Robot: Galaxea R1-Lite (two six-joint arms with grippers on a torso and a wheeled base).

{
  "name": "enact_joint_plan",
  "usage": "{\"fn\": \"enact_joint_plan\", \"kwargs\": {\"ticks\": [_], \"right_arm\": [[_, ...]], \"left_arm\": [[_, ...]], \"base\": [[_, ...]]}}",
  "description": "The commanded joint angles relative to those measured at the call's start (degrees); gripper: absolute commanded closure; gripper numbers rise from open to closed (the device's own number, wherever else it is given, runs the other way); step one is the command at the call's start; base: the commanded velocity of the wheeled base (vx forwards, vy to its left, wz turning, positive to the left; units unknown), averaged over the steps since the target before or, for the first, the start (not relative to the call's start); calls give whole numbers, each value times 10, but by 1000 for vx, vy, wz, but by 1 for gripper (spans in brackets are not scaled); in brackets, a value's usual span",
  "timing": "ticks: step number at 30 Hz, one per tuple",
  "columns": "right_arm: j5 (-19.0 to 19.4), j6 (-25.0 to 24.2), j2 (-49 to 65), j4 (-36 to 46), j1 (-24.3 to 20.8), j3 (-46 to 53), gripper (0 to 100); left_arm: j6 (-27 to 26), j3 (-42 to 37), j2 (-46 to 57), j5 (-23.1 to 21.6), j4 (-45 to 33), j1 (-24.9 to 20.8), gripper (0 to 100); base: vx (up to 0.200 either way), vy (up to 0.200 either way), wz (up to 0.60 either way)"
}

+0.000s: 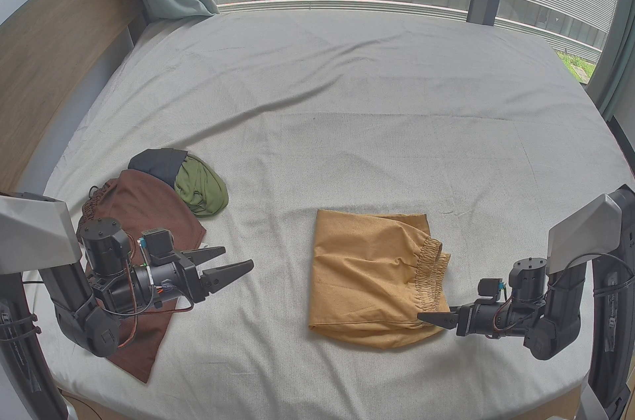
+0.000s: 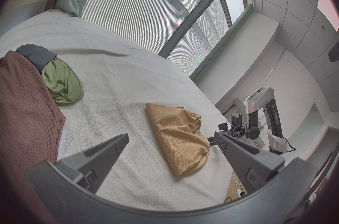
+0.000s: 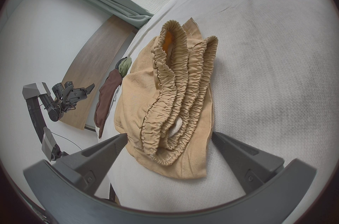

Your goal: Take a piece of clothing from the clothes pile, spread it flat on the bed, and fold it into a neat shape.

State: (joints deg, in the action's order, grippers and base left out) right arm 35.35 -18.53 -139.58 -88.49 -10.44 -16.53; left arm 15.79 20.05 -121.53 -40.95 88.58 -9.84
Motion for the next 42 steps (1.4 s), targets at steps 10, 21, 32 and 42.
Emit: {"fn": "enact_joint_plan", "kwargs": {"ticks": [10, 21, 32, 42], "right_arm": [[-1, -62, -6, 0, -64, -36, 0], [-3, -80, -3, -1, -77, -54, 0], [-4, -81, -4, 0, -71, -61, 0], [-4, -83, -4, 0, -71, -63, 0]], "left_arm": [[0, 1, 0, 0, 0, 1, 0], [0, 1, 0, 0, 0, 1, 0], [0, 1, -1, 0, 0, 1, 0], [0, 0, -1, 0, 0, 1, 0]], "base": [[0, 0, 0], [0, 0, 0], [0, 0, 0], [0, 0, 0]]}}
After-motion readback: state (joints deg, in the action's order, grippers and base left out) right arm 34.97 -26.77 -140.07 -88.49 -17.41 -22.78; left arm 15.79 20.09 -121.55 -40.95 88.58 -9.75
